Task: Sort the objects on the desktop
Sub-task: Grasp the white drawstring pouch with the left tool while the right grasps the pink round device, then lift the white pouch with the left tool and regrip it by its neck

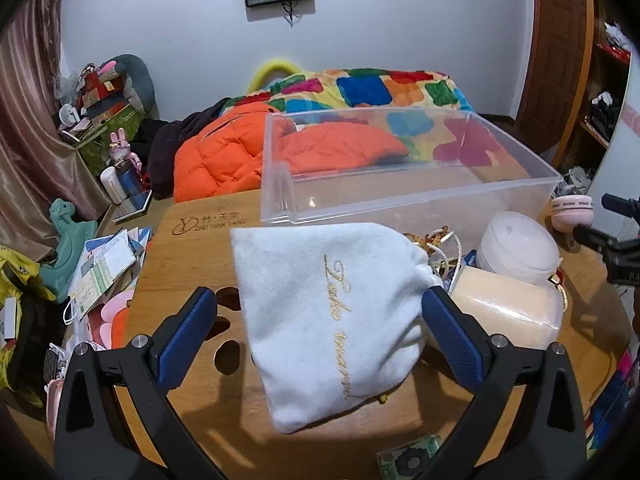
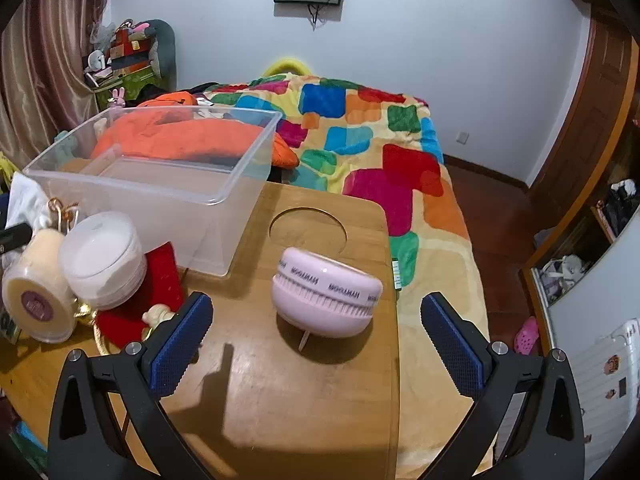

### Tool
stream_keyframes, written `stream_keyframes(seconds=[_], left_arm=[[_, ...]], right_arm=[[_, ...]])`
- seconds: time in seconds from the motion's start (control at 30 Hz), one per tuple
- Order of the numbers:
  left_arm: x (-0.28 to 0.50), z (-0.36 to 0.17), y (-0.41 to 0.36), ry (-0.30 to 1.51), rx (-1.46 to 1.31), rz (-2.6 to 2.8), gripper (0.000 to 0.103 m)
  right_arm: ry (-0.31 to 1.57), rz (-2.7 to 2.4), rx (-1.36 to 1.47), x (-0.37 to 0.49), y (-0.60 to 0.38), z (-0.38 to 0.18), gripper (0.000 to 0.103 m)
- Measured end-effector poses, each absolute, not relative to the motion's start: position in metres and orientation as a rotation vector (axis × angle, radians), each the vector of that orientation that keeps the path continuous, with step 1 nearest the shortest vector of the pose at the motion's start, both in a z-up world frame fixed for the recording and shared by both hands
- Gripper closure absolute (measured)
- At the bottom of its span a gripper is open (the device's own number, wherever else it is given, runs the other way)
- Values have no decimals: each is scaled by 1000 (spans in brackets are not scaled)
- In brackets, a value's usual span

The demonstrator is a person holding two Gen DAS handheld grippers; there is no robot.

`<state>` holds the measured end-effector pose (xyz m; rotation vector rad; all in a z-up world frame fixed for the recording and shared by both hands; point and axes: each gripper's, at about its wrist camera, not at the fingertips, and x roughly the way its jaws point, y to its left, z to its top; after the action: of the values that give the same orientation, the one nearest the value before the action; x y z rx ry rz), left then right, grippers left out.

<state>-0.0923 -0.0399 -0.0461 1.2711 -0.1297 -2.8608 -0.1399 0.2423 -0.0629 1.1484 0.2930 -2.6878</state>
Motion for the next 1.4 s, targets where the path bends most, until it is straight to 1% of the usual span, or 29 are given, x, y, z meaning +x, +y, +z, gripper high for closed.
stream_keyframes(seconds=[0.17, 0.27, 0.33, 0.53, 0.57, 0.67, 0.73, 0.77, 0.8, 0.83, 0.9, 0.93, 1.0, 1.03, 1.1, 1.13, 1.27, 1.4], left_arm=[[-99, -52, -36, -145, 1311, -2839, 0], [-102, -54, -37, -137, 1334, -2831, 0], [-104, -55, -39, -118, 1345, -2832, 0], [-109, -61, -52, 41, 1402, -2852, 0], [-109, -62, -54, 59, 1408, -2854, 0], [-110, -63, -55, 80, 1429, -2867, 0], [-109, -62, -55, 65, 1428, -2869, 1], [-109, -63, -54, 57, 1435, -2874, 6], [-109, -63, -53, 52, 1441, -2880, 13], [-108, -63, -51, 48, 1450, -2883, 16], [-108, -64, -50, 52, 1470, -2891, 27], [-106, -65, -50, 53, 1474, -2897, 29], [-105, -65, -48, 55, 1482, -2902, 38], [-105, -65, -47, 57, 1485, -2904, 40], [-103, -64, -45, 49, 1491, -2918, 52], [-102, -63, -43, 31, 1484, -2925, 53], [-93, -61, -33, -75, 1442, -2935, 65], [-88, -58, -31, -117, 1415, -2932, 70]], right_arm=[[270, -2681, 1173, -157, 249, -67, 0], [221, -2641, 1192, -164, 250, -71, 0], [214, -2629, 1198, -167, 250, -73, 3], [203, -2570, 1216, -172, 247, -80, 18], [203, -2566, 1216, -172, 247, -81, 24], [184, -2548, 1230, -173, 247, -84, 28], [176, -2541, 1234, -173, 247, -85, 34], [176, -2542, 1234, -174, 247, -85, 40], [178, -2532, 1238, -175, 247, -85, 42], [171, -2519, 1242, -175, 247, -86, 42], [164, -2512, 1241, -175, 247, -86, 42], [163, -2507, 1242, -174, 246, -86, 42], [142, -2487, 1242, -173, 245, -86, 43], [131, -2478, 1244, -171, 245, -86, 43], [112, -2459, 1243, -168, 243, -86, 43], [112, -2456, 1239, -166, 242, -85, 43], [122, -2444, 1217, -157, 237, -81, 43], [114, -2428, 1201, -149, 234, -74, 43]])
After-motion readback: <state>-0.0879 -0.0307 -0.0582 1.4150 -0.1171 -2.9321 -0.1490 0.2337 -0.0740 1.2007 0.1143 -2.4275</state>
